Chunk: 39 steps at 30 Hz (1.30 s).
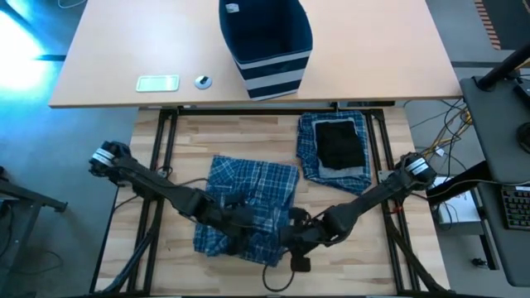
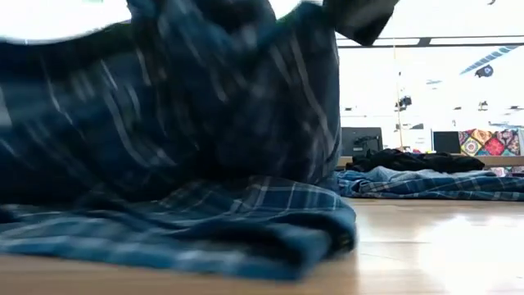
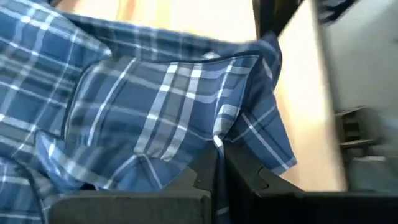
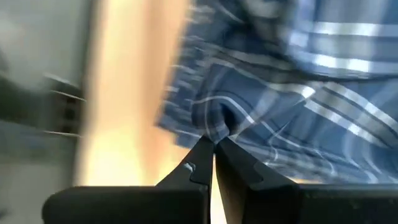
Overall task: Fold Laundry from Bin
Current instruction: Fold the blue patterned long sleeve
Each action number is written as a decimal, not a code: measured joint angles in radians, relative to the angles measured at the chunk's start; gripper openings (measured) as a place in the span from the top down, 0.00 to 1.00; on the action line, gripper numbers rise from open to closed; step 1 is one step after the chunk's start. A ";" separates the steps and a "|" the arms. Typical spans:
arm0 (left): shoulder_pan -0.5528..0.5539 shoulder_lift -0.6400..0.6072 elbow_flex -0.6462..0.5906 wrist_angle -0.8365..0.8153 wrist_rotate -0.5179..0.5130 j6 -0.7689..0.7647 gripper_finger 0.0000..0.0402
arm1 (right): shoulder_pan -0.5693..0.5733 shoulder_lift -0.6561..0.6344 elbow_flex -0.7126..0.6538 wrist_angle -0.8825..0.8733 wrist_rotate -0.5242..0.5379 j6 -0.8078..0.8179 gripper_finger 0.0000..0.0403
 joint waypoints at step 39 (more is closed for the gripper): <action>-0.595 -0.022 -0.077 -0.022 -0.237 -0.138 0.56 | 0.040 0.279 0.464 -0.385 0.015 0.178 0.40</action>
